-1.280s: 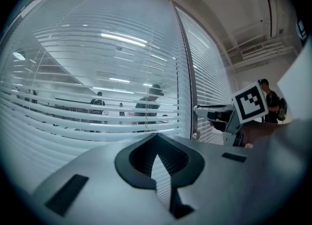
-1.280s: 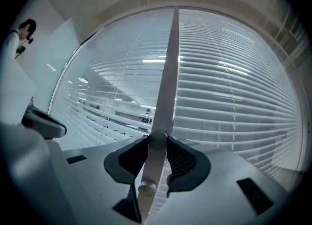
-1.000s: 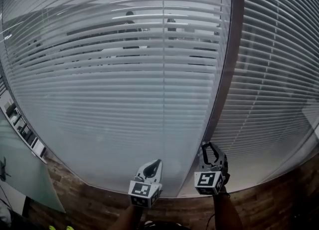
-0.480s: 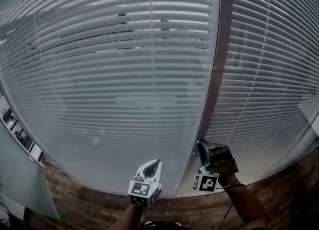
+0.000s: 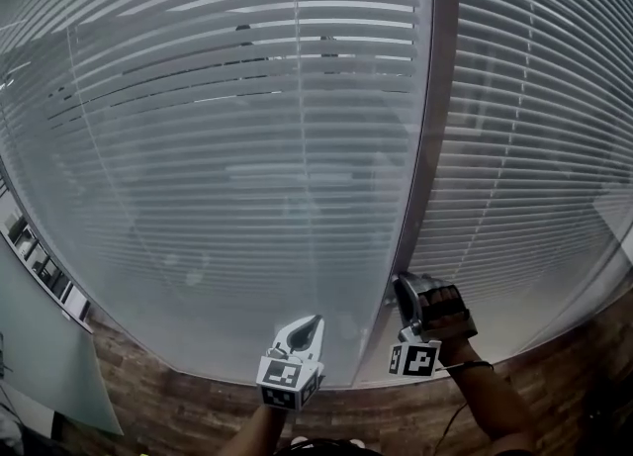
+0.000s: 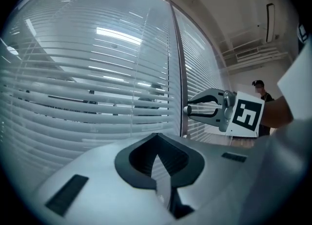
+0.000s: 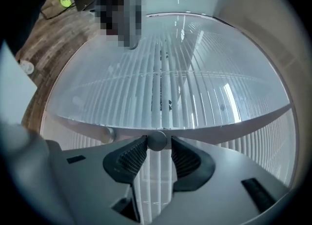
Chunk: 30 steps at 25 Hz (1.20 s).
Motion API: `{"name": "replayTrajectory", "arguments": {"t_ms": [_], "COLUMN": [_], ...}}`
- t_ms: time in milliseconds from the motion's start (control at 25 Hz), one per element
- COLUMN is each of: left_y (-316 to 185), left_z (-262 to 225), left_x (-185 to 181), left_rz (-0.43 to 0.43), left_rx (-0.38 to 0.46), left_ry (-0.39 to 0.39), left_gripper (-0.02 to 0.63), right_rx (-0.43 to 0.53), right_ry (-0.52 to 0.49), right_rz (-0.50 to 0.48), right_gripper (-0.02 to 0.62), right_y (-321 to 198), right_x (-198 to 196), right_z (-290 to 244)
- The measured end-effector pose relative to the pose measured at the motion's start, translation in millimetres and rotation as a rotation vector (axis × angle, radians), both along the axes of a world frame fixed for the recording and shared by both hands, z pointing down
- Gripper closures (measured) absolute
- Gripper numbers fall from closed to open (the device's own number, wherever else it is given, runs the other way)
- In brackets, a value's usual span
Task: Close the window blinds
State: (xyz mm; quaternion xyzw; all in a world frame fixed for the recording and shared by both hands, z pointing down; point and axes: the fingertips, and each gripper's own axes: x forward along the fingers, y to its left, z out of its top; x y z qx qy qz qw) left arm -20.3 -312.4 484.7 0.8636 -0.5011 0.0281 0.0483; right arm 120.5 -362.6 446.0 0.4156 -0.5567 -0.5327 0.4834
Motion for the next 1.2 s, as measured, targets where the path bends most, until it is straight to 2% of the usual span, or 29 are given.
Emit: {"name": "replayTrajectory", "arguments": {"t_ms": [80, 160, 320, 440, 520, 600, 680, 840, 960, 1200], "left_y": [0.1, 0.0, -0.6, -0.1, -0.5, -0.1, 1.7, 0.8, -0.3, -2.0], "left_z": [-0.2, 3.2, 2.2, 2.8, 6.2, 8.4, 7.7, 8.1, 12.1, 8.8], "left_x": [-1.8, -2.3, -6.1, -3.4, -3.1, -0.4, 3.1, -1.6, -6.9, -11.5], "left_rz": [-0.012, -0.01, -0.021, -0.008, -0.002, 0.008, 0.015, 0.003, -0.005, -0.018], "left_rx": [-0.005, -0.004, -0.01, -0.013, -0.013, -0.016, -0.02, -0.022, -0.023, -0.024], "left_ry": [-0.001, -0.005, 0.001, 0.035, 0.032, 0.024, 0.031, 0.038, 0.029, 0.042], "left_gripper": [0.606, 0.606, 0.606, 0.606, 0.606, 0.606, 0.606, 0.606, 0.606, 0.606], "right_rx": [-0.022, -0.058, -0.148, -0.144, -0.132, -0.143, -0.165, -0.161, -0.151, -0.148], "right_ry": [-0.09, -0.256, -0.79, -1.159, -1.369, -1.507, -1.569, -1.601, -1.604, -1.572], "right_rz": [-0.007, -0.019, -0.056, -0.062, -0.046, -0.013, -0.001, 0.023, 0.029, 0.027], "right_gripper": [0.456, 0.455, 0.456, 0.456, 0.448, 0.427, 0.426, 0.428, 0.466, 0.468], "right_y": [2.4, 7.5, 14.4, 11.8, 8.5, 4.4, 0.9, -5.2, -4.8, -5.9], "right_x": [0.7, 0.4, -4.0, 2.7, 10.1, 14.0, 14.3, 14.3, 15.4, 15.5], "right_z": [-1.3, -4.2, -7.7, -13.4, -18.0, -17.0, -9.4, -5.5, -5.4, -5.0]}}
